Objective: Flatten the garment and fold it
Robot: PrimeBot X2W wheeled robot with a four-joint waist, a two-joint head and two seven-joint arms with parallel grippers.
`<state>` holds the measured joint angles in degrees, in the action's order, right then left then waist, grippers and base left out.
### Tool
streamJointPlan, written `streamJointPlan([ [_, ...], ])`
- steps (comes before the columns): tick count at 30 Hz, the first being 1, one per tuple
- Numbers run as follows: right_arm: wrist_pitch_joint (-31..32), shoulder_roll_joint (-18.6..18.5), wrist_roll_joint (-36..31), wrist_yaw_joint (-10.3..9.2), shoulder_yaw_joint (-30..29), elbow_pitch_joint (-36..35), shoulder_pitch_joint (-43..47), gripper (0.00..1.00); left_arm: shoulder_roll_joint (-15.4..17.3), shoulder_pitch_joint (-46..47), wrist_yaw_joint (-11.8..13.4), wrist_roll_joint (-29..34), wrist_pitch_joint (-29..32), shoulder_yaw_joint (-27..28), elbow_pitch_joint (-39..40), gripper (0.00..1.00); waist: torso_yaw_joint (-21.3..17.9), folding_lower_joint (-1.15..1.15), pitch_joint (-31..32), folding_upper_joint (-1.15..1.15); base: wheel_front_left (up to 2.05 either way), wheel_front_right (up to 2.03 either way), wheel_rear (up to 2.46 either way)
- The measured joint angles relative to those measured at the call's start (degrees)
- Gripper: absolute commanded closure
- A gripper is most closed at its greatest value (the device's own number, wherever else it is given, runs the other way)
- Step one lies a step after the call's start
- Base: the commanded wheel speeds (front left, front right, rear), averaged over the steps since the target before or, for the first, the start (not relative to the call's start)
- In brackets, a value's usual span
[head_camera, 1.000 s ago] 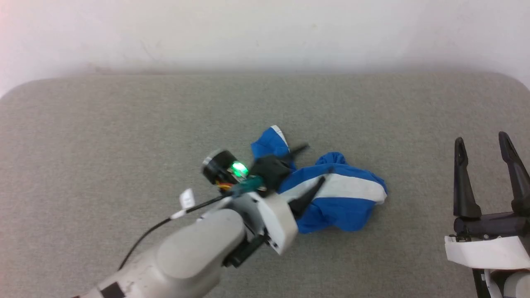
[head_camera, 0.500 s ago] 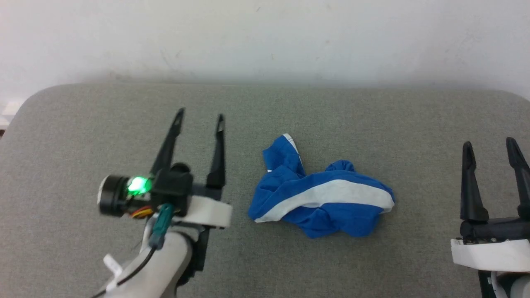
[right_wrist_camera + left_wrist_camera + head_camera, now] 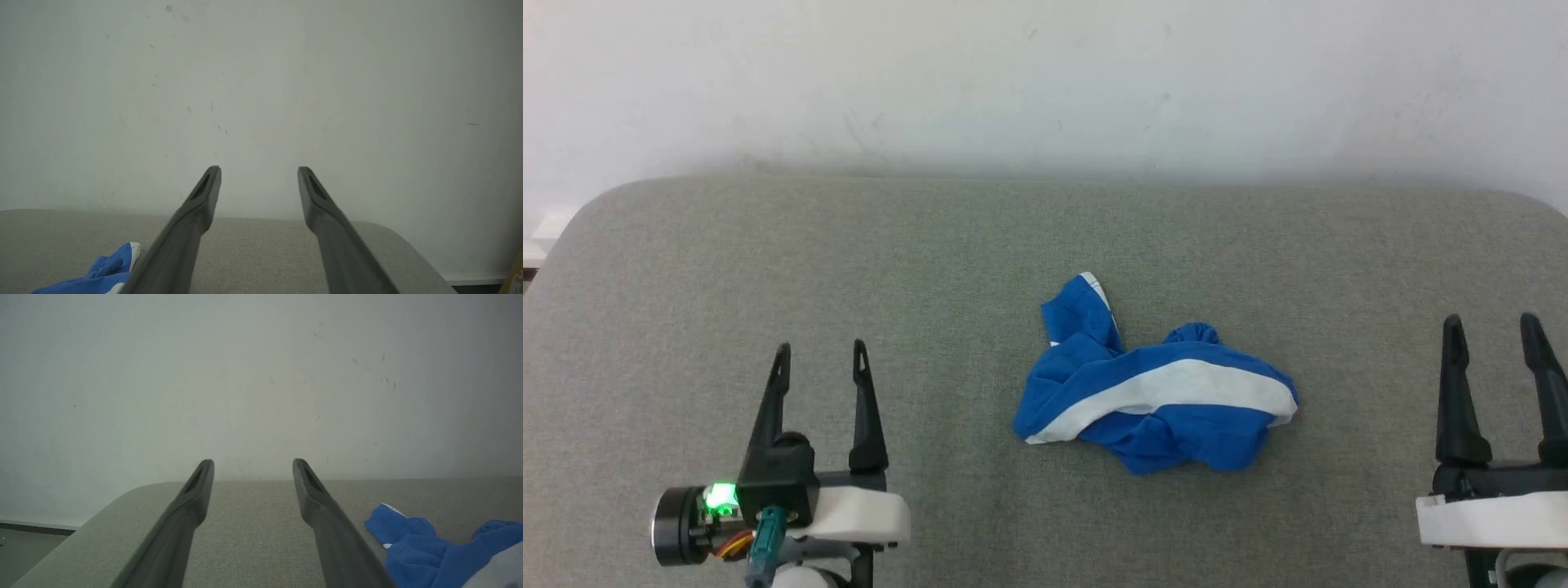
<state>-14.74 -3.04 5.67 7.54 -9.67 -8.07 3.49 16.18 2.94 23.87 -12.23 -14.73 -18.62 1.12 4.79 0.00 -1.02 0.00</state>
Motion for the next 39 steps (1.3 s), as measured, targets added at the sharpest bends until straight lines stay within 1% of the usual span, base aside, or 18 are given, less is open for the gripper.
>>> streamJointPlan([
  [3,0.0,0.0,0.27,0.0,0.25,0.82,0.62,0.0,-2.04,-1.23,-2.78,1.79,0.0,2.08,-0.62,0.0,0.07,0.0,0.11,0.0,0.0,0.0,0.0],
  [8,0.0,0.0,0.4,0.0,0.66,1.59,0.7,0.0,-4.53,-1.74,-6.27,4.76,0.0,4.47,-1.09,0.0,0.08,0.01,0.18,0.0,0.0,0.0,0.0],
  [15,0.0,0.01,-1.31,0.0,0.36,0.65,-0.94,0.0,-6.57,-1.75,-8.95,7.05,0.0,7.49,-1.71,0.0,0.07,0.0,0.3,0.0,0.0,0.0,0.0],
  [18,0.0,0.01,-3.63,0.0,0.16,-1.64,-4.42,0.0,-7.16,-1.75,-9.75,7.79,0.0,8.34,-1.71,0.0,0.13,0.0,0.11,0.0,0.0,0.0,0.0],
  [22,0.0,-0.23,-4.3,0.0,0.87,-2.67,-10.39,0.0,-7.72,-1.75,-10.29,8.92,0.0,9.45,-1.6,0.0,0.15,0.0,-0.46,0.0,0.0,0.0,0.0],
  [23,0.0,-1.2,-4.47,0.0,2.01,-2.19,-11.62,0.0,-7.91,-1.74,-10.31,9.04,0.0,9.65,-1.56,0.0,0.12,0.0,-0.62,0.0,0.0,0.0,0.0],
  [24,-0.01,-3.01,-4.65,0.0,3.94,-1.0,-12.72,0.0,-8.14,-1.74,-10.44,9.25,0.0,9.81,-1.53,0.0,0.09,0.0,-0.77,0.0,0.0,0.0,0.0],
  [26,-0.08,-7.58,-4.39,0.0,8.45,3.44,-14.25,0.0,-8.64,-1.74,-10.74,9.32,0.0,10.07,-1.52,0.0,0.05,0.01,-0.99,0.0,0.0,0.0,0.0],
  [28,0.78,-13.06,-2.7,0.0,14.16,8.92,-15.49,0.0,-8.94,-1.75,-10.83,9.37,0.0,10.29,-1.51,0.0,0.06,0.01,-1.13,0.0,0.0,0.0,0.0],
  [30,4.24,-18.94,-0.74,0.02,20.63,12.56,-17.48,0.0,-9.12,-1.75,-11.23,9.77,0.0,10.66,-1.51,0.0,0.09,0.0,-1.32,0.0,0.0,0.0,0.0],
  [33,10.85,-27.7,2.1,0.0,30.66,15.62,-21.76,0.0,-9.44,-1.73,-11.29,9.85,0.0,11.0,-1.45,0.0,0.27,0.01,-1.75,0.0,0.0,0.0,0.0],
  [36,18.26,-33.44,9.2,0.02,41.08,17.13,-24.85,0.0,-9.93,-1.68,-11.5,9.91,0.0,11.21,-1.37,0.0,0.6,0.01,-2.36,0.0,0.0,0.0,0.0],
  [38,23.46,-36.44,14.37,0.01,47.21,17.83,-26.76,0.0,-10.39,-1.65,-11.67,9.92,0.0,11.17,-1.23,0.0,0.92,0.01,-2.91,0.0,0.0,0.0,0.0],
  [39,25.21,-37.37,17.33,0.01,49.29,17.95,-27.65,0.0,-10.62,-1.59,-11.71,9.92,0.0,11.13,-1.16,0.0,1.1,0.01,-3.23,0.0,0.0,0.0,0.0],
])
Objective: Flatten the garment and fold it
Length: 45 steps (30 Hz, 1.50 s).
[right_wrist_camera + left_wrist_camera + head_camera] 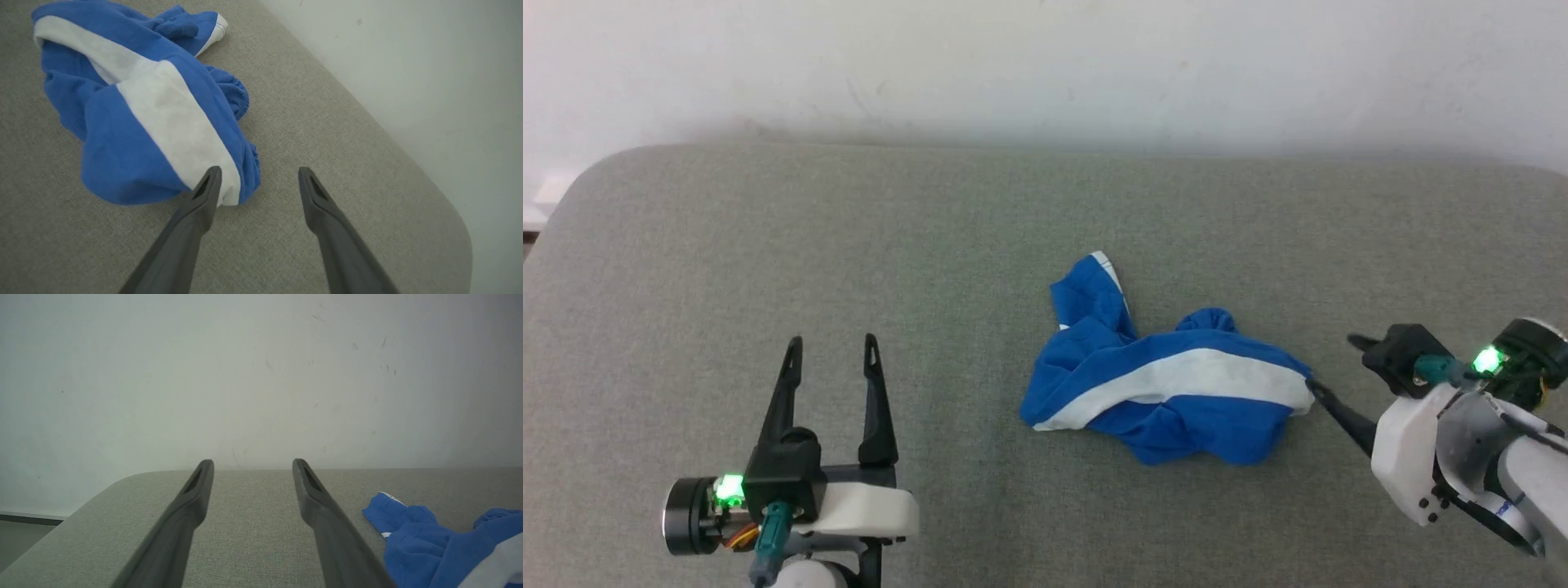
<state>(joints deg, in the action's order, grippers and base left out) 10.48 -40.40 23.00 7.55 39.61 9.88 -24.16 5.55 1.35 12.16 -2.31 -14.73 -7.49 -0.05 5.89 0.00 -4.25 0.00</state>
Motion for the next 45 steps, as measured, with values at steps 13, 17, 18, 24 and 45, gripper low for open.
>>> streamJointPlan([
  [13,11.27,-2.56,15.03,0.0,19.42,8.0,-15.84,0.0,-1.86,3.8,0.01,0.15,0.0,-0.74,0.6,0.0,3.49,0.01,-6.63,0.0,0.0,0.0,0.0],
  [17,11.61,-2.03,17.53,-0.02,24.28,11.74,-18.2,0.0,-2.04,5.07,0.09,0.14,0.0,-1.05,0.64,0.0,4.75,0.0,-8.62,0.0,0.0,0.0,0.0],
  [18,11.4,-2.11,18.33,-0.01,25.26,12.25,-18.94,0.0,-2.13,5.09,0.16,0.13,0.0,-1.1,0.62,0.0,5.08,-0.01,-8.97,0.0,0.0,0.0,0.0],
  [24,2.77,-2.68,19.4,0.05,28.89,13.06,-20.81,1.0,-2.22,4.95,0.55,0.1,0.0,-0.23,0.1,0.0,5.05,0.0,-9.51,0.0,0.0,0.0,0.0],
  [45,-14.32,-1.87,8.48,-0.03,10.04,8.76,11.83,1.0,-2.12,3.35,-1.62,0.58,0.0,2.46,-1.58,0.0,-3.18,-0.01,-1.67,0.0,0.0,0.0,0.0],
])
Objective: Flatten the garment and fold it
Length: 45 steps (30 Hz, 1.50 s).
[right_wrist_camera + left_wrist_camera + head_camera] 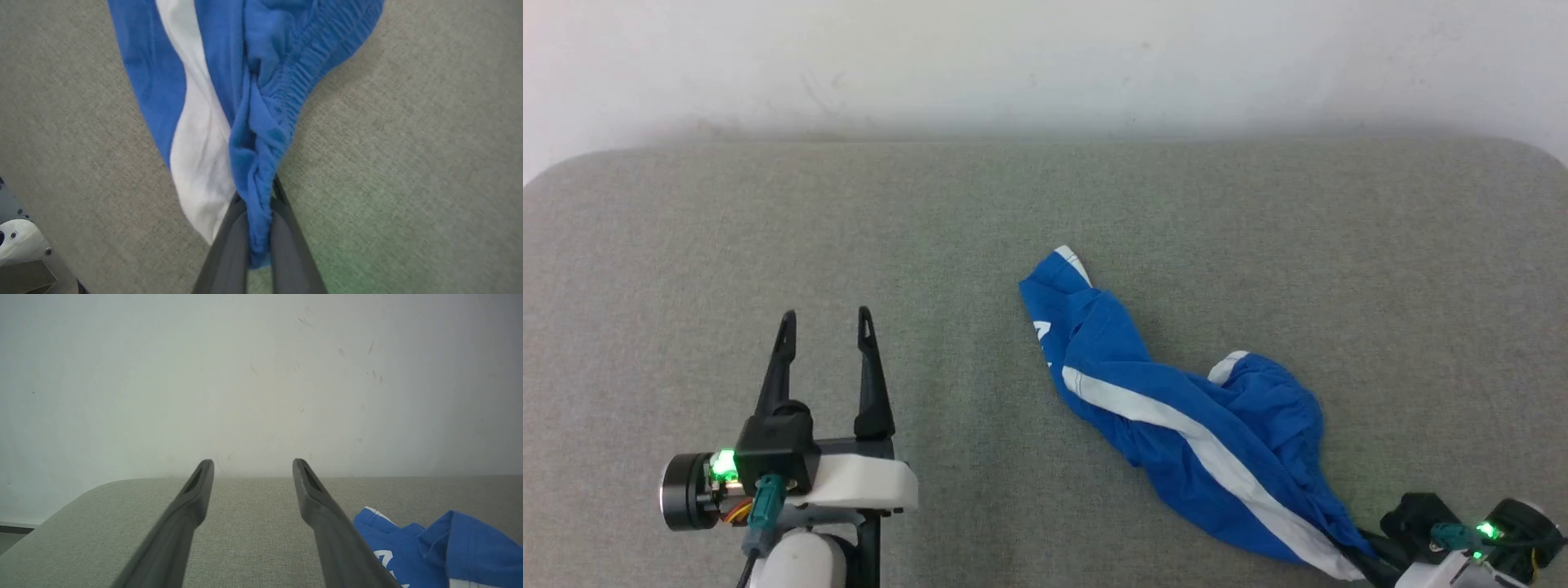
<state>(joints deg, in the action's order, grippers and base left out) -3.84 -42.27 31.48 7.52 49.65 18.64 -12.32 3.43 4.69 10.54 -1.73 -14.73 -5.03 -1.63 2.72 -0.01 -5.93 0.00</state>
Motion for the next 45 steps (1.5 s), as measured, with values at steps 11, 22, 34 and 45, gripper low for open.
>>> streamJointPlan([
  [11,-7.88,8.73,-11.65,0.02,-20.58,-2.94,5.82,0.0,4.13,3.5,-4.24,0.35,0.0,0.65,-3.03,0.0,-1.51,0.0,2.19,0.0,0.0,0.0,0.0],
  [22,-10.43,22.24,-26.77,0.02,-41.43,-19.31,14.1,0.0,8.71,24.93,-16.27,-1.41,5.13,-4.75,-18.39,0.0,-1.64,0.01,1.95,0.0,0.0,0.0,0.0],
  [34,-10.89,31.07,-33.4,0.02,-43.37,-25.22,14.58,0.0,10.95,46.4,-17.66,-21.69,28.53,-32.3,-33.03,0.0,-4.04,0.02,-2.07,0.0,0.0,0.0,0.0],
  [45,-10.89,33.89,-34.67,0.02,-41.94,-26.71,10.3,0.0,15.97,57.39,-17.67,-36.66,45.33,-54.21,-36.77,0.0,-8.08,0.02,-7.55,0.0,0.0,0.0,0.0],
])
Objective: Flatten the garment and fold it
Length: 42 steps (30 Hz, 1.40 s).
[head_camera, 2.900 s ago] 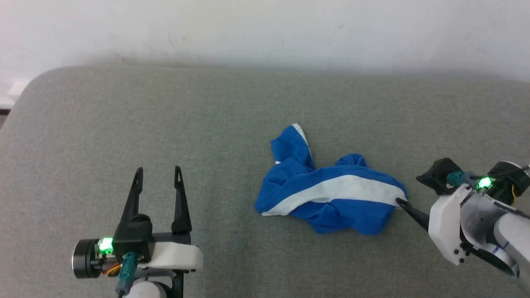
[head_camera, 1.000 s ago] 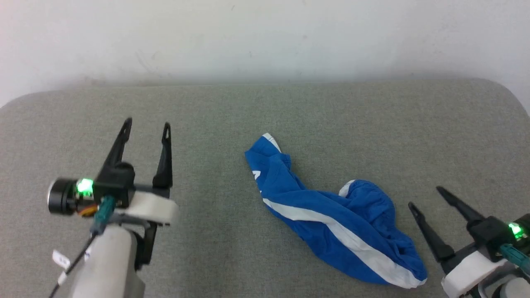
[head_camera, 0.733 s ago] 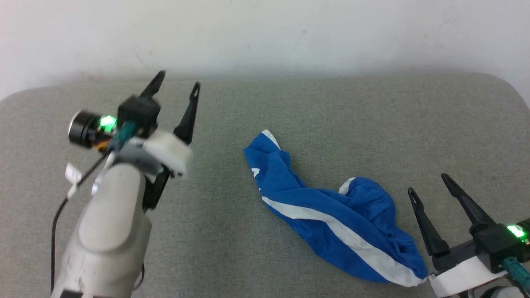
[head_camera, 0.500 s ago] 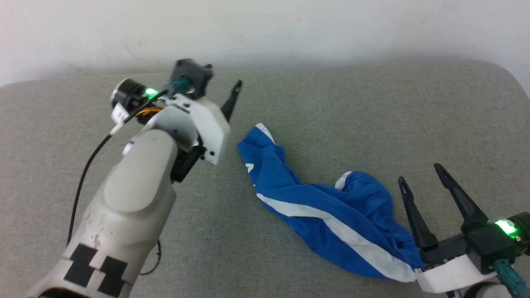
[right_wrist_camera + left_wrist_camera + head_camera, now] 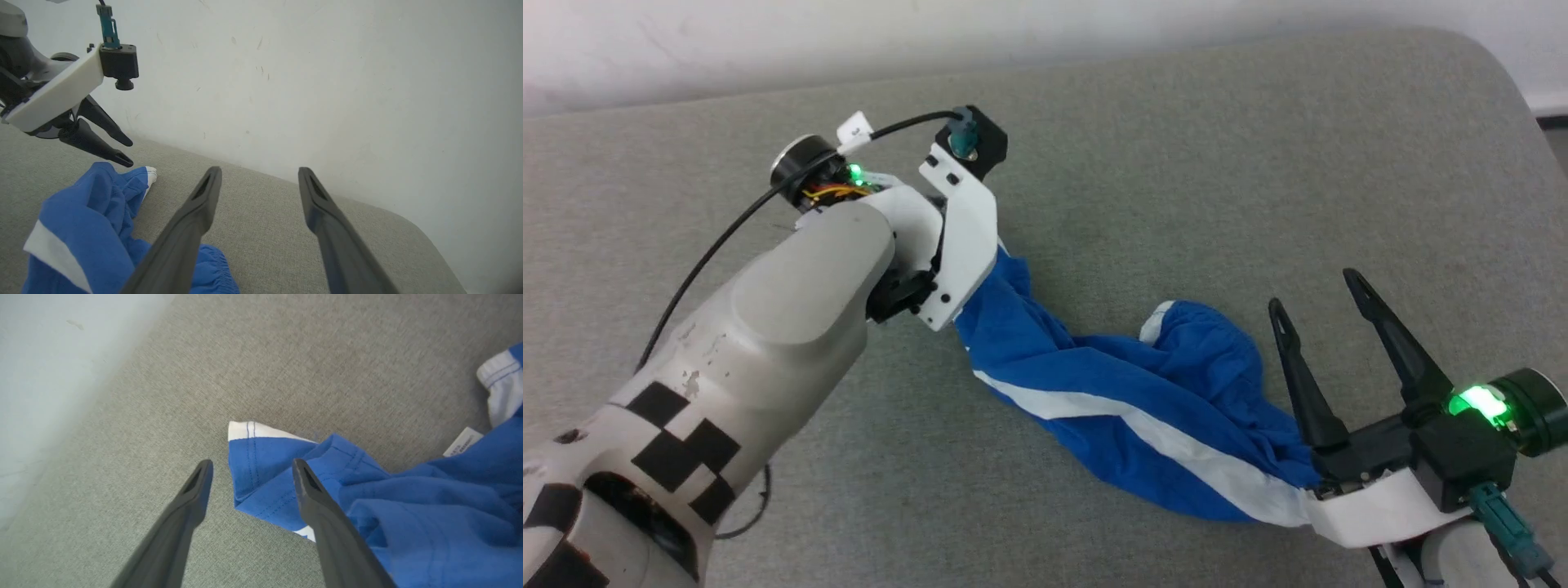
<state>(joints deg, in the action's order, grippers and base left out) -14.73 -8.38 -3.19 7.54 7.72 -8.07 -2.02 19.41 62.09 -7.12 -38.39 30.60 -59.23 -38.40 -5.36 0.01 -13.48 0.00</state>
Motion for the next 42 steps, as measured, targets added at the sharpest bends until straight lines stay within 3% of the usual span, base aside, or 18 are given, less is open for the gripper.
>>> streamJointPlan([
  [1,0.0,0.45,-0.19,0.01,0.29,0.01,-0.69,0.0,0.7,1.26,0.0,-1.53,2.29,-3.61,-1.18,0.0,-0.91,0.0,-1.23,0.0,0.0,0.0,0.0],
  [5,0.0,1.16,-0.38,0.0,1.29,0.22,-2.1,0.0,1.86,1.97,0.0,-3.94,4.63,-9.5,-3.69,0.0,-2.92,0.01,-3.51,0.0,0.0,0.0,0.0],
  [12,0.0,1.91,-0.38,0.0,0.77,0.7,-2.61,0.0,4.08,3.54,0.03,-7.92,9.37,-11.7,-1.52,0.0,-5.5,-0.02,-6.27,0.0,0.0,0.0,0.0],
  [13,0.0,2.02,-0.4,0.0,0.54,0.76,-2.61,0.0,4.39,3.6,0.03,-8.12,9.56,-11.72,-0.71,0.43,-5.49,-0.02,-6.39,0.0,0.0,0.0,0.0],
  [14,0.0,2.05,-0.45,0.0,0.43,0.81,-2.6,0.0,4.64,3.59,0.03,-8.24,9.44,-11.84,0.18,1.0,-5.39,-0.02,-6.4,0.0,0.0,0.0,0.0],
  [19,0.0,2.11,-0.49,0.01,-0.67,0.65,-2.38,0.0,5.36,2.35,0.04,-5.75,4.91,-13.1,6.28,1.0,-3.9,0.0,-5.89,0.0,0.0,0.0,0.0],
  [27,0.0,2.2,-1.37,0.0,-2.09,-0.33,-0.29,0.0,8.21,1.55,0.01,-5.89,-9.68,-13.48,11.52,1.0,1.11,-0.01,-2.89,0.0,0.0,0.0,0.0],
  [33,0.0,2.44,-1.48,0.0,-1.92,-1.77,-0.22,0.0,12.13,2.62,1.64,-6.28,-18.24,-9.01,6.31,1.0,3.76,-0.01,-0.85,0.0,0.0,0.0,0.0],
  [37,0.0,2.69,-1.9,0.0,-2.07,-2.45,-0.3,0.0,13.99,2.54,3.93,-6.61,-21.72,-7.25,-0.42,1.0,3.29,-0.01,-0.9,0.0,0.0,0.0,0.0],
  [42,0.0,3.1,-1.99,0.0,-2.11,-2.52,-0.4,0.0,14.0,-0.09,5.28,-8.54,-25.16,-5.91,-9.42,1.0,1.58,-0.01,-2.23,0.0,0.0,0.0,0.0],
])
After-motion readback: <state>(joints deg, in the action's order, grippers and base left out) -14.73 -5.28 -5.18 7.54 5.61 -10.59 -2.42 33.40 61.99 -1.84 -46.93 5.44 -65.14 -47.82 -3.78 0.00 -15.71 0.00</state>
